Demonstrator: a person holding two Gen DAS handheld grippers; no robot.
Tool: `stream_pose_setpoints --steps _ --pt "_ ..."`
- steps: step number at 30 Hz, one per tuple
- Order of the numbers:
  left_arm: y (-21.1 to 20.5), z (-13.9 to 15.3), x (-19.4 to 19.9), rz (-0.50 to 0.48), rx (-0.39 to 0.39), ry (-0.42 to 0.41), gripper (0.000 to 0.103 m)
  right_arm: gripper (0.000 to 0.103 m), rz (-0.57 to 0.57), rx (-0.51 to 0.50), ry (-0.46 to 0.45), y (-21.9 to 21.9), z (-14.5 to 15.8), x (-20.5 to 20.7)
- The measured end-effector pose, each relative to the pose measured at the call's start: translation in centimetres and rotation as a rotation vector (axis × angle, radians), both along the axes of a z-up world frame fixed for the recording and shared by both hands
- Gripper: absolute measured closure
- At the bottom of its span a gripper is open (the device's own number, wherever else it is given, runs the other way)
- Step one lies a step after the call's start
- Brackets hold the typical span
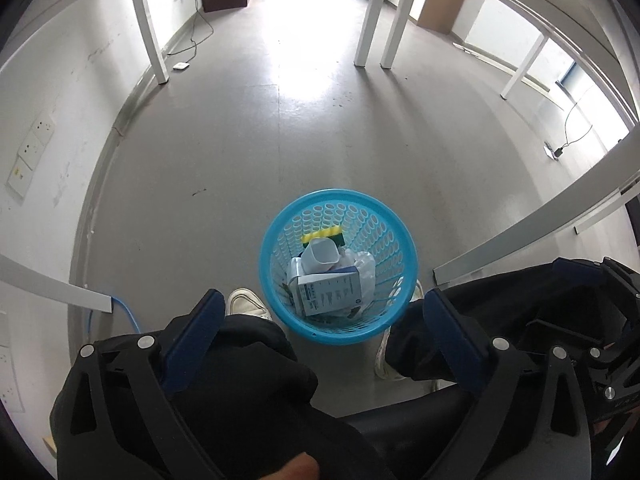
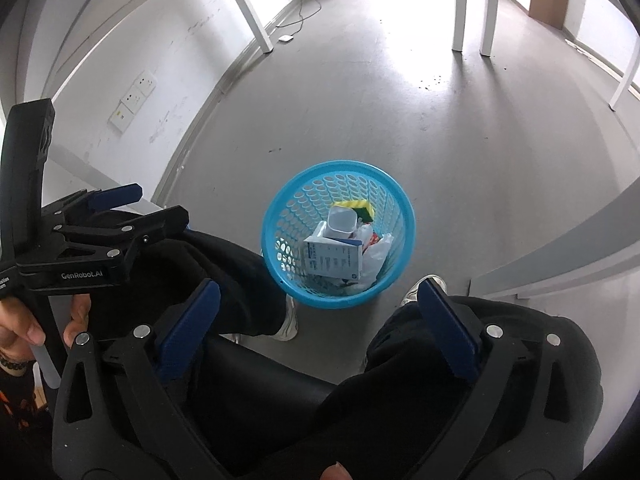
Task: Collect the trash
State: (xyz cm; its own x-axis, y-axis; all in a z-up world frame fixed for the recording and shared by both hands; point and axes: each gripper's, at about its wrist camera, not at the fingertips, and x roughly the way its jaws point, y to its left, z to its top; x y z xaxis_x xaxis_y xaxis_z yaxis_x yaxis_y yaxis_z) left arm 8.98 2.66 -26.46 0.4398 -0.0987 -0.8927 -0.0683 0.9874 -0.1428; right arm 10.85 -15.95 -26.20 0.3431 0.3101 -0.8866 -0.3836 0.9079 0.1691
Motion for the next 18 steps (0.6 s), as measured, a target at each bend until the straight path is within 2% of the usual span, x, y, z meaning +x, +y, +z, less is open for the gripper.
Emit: stream_pose_setpoints --steps 4,7,18 --pt "0.68 -0.36 0.28 0.037 -0.010 0.028 0.006 0.008 -0.014 0.005 0.008 -0.10 -0.17 0.27" --pt "0.78 -0.31 0.51 0.027 -0.036 0.031 0.006 0.008 -0.007 0.003 0.009 0.06 -0.32 0.24" --pt "0.02 -0.69 0.77 -0.004 -0.033 0.039 0.006 0.008 -0.009 0.007 0.013 0.24 -0.87 0.36"
